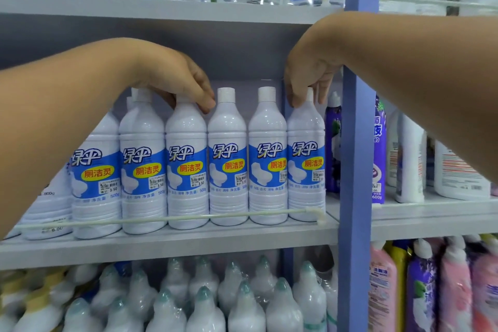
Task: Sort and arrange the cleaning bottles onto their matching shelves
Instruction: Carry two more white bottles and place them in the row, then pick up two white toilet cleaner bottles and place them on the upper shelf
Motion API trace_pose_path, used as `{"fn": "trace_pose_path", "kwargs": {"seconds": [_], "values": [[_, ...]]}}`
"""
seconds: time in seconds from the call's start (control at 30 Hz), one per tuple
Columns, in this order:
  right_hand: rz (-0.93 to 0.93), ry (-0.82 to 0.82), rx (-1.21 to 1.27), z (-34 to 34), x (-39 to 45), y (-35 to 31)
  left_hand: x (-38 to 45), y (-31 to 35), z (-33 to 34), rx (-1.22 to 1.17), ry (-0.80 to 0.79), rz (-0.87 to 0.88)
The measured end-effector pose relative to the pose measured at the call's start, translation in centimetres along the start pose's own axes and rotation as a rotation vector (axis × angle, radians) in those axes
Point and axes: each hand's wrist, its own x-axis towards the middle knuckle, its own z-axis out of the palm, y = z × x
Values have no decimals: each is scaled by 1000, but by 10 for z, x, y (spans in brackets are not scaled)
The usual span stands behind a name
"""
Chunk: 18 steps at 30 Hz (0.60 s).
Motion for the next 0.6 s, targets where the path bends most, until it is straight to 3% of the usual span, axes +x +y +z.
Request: {"fn": "trace_pose_path", "kwargs": {"seconds": [0.1, 0.17, 0.23, 0.37, 0.5, 0.6], "values": [[-3, 50, -52, 4, -15, -3, -11, 0, 10, -21, 187, 50], [-38, 249, -50, 7, -30, -6, -18, -3, 21, -123, 381, 74], [-81, 456, 212, 19, -48, -10, -26, -6, 37, -208, 580, 116], [-144, 659, 855, 67, -89, -23, -53, -14, 76, -423, 826, 205], [-151, 723, 1184, 129, -127, -32, -90, -19, 135, -668, 884, 150], [-146, 669, 1385, 183, -168, -27, -118, -7, 198, -862, 795, 71]]}}
